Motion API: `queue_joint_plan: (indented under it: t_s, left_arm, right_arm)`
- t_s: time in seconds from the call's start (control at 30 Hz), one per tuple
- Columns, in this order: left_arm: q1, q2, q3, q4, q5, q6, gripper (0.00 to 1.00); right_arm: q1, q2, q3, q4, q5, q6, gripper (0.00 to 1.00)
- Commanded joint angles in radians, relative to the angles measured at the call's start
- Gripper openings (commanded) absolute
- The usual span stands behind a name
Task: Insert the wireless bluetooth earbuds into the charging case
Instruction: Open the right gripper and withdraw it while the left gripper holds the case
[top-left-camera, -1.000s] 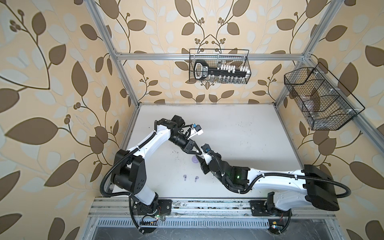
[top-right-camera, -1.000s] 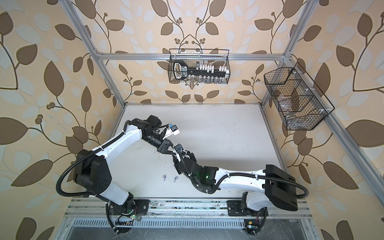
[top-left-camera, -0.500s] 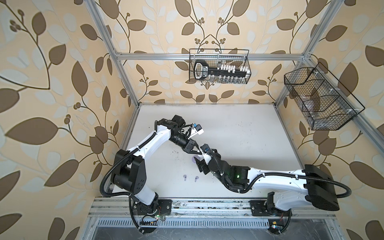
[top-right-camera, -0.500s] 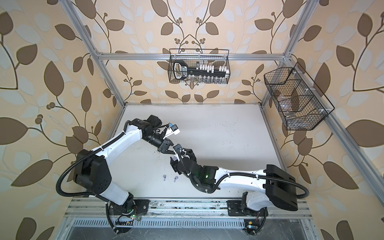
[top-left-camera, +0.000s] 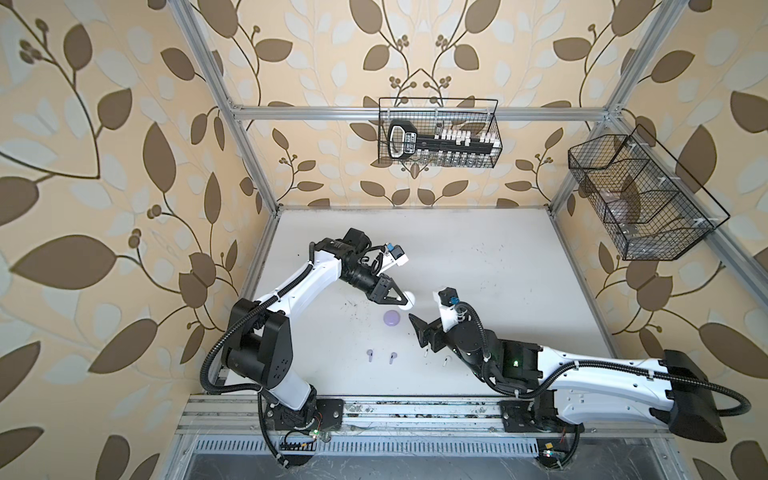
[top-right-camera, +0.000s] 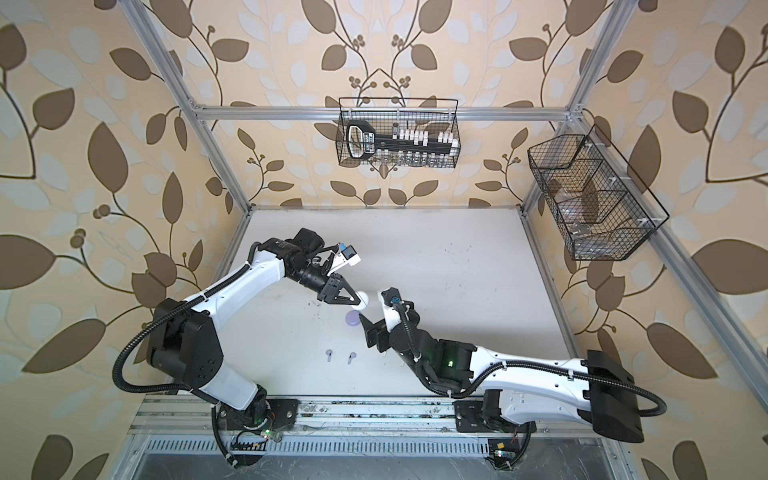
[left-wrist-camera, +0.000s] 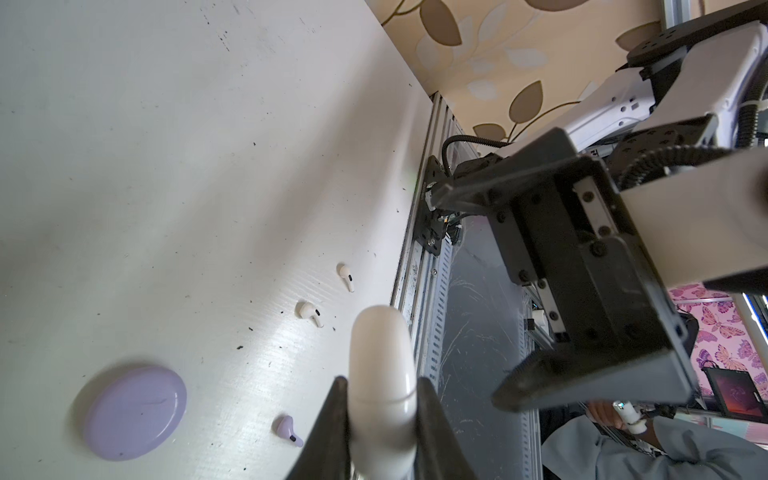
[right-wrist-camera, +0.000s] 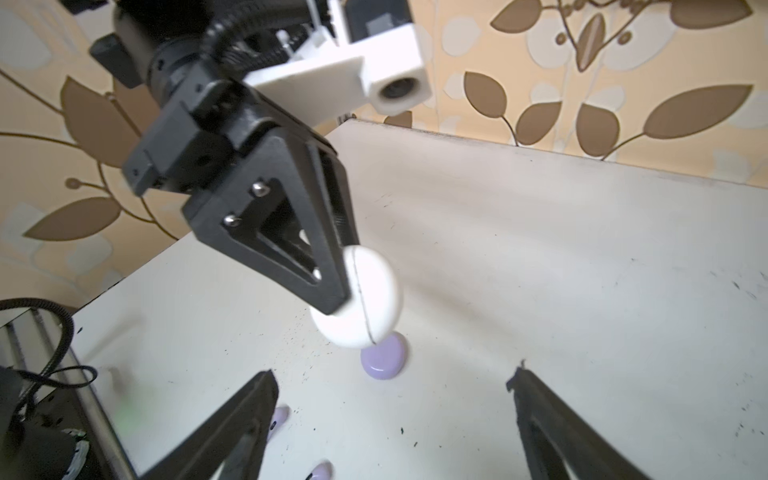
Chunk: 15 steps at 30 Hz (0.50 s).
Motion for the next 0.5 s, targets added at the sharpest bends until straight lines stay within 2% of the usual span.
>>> queue_joint_plan:
  t_s: [0.0,0.33,0.4,0.47]
  left_arm:
    - [-0.003,0.001,-0.014,0.034,0.074,0.029,0.13]
    - [-0.003,-0.055,-0.131,0.237,0.133,0.017,0.10]
    - [-0.004,-0.087,-0.195,0.350,0.135,-0.006,0.08]
    - [-0.004,-0.125,-0.268,0.492,0.111,-0.056,0.07]
  right_arm:
    - [-0.031,-0.035,-0.051,0.021,-0.041,0.117,0.90]
    - [-0.117,-0.126,-0.164,0.135,-0.147,0.228,0.89]
    - [-0.162,-0.169,-0.205,0.171,-0.221,0.265,0.88]
    - [-0.166,-0.174,-0.201,0.150,-0.225,0.271,0.88]
